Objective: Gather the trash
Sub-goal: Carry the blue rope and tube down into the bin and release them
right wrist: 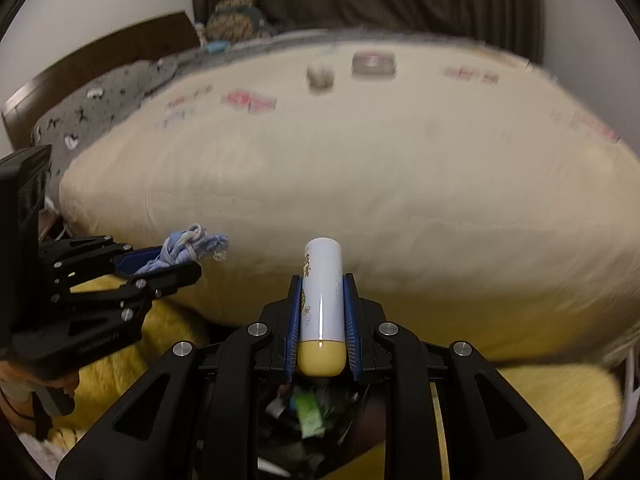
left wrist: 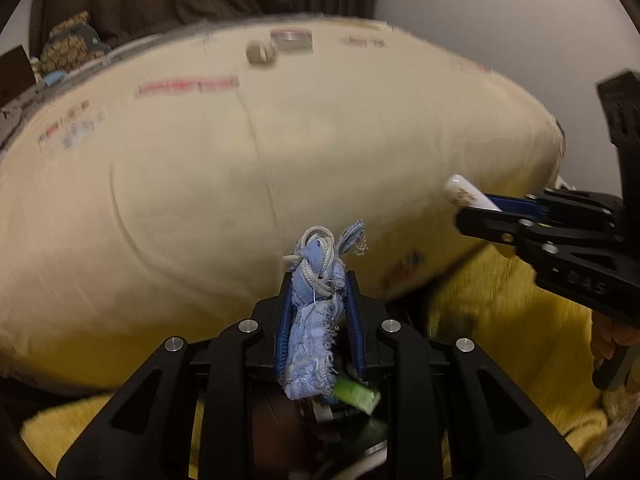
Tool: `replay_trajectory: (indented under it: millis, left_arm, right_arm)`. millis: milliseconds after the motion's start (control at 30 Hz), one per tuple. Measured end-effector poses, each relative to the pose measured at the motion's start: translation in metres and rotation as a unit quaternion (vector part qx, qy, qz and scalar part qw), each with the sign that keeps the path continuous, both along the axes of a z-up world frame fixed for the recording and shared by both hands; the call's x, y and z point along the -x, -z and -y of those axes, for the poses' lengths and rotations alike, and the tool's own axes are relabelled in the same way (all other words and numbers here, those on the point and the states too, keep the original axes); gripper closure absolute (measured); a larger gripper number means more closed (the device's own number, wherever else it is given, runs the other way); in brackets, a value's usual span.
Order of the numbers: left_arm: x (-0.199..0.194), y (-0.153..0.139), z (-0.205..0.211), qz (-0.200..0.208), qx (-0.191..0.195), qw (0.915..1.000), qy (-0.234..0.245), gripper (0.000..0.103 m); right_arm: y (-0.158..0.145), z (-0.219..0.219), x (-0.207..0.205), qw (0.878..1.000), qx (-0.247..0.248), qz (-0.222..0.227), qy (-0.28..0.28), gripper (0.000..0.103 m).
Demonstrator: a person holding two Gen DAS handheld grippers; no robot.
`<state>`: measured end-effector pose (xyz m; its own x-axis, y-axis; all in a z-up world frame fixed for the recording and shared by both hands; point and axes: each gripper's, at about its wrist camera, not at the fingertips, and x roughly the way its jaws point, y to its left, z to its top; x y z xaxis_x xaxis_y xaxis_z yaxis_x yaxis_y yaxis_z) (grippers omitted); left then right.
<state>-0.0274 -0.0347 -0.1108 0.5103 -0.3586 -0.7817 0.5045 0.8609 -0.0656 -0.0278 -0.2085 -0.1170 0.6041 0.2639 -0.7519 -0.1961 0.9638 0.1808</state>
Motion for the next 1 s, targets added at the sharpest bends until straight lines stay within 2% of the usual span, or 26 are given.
replay_trajectory:
  millis: [333,633,900,933,967,1000]
  left_arm:
    - [0.009,0.075,-0.001,-0.099,-0.029,0.9946,-0.011,0.08]
    - [0.001,0.111,-0.002,-0.164,-0.045,0.9852,-0.022,0.08]
    - [0.0,0.124,-0.004,-0.188,-0.051,0.9808,-0.017,0.077]
    - [0.0,0.125,-0.005,-0.191,-0.052,0.9801,-0.018,0.073]
    - [0.0,0.126,-0.006,-0.193,-0.055,0.9795,-0.02,0.069]
    - [-0.002,0.126,-0.004,-0.193,-0.057,0.9794,-0.023,0.067]
  right_arm:
    - [0.062,-0.023,0.002,0.996,0.008,-0.092,-0.019,0.082]
    - [0.104,-0.029,0.004,0.988,0.012,-0.153,-0.027,0.082]
    - [0.11,-0.025,0.001,0.985,-0.001,-0.172,-0.026,0.08]
    - [0.111,-0.023,0.0,0.984,-0.002,-0.174,-0.025,0.08]
    - [0.112,-0.02,-0.001,0.984,-0.003,-0.176,-0.022,0.077]
    - [0.112,-0.018,-0.001,0.984,-0.005,-0.179,-0.017,0.065]
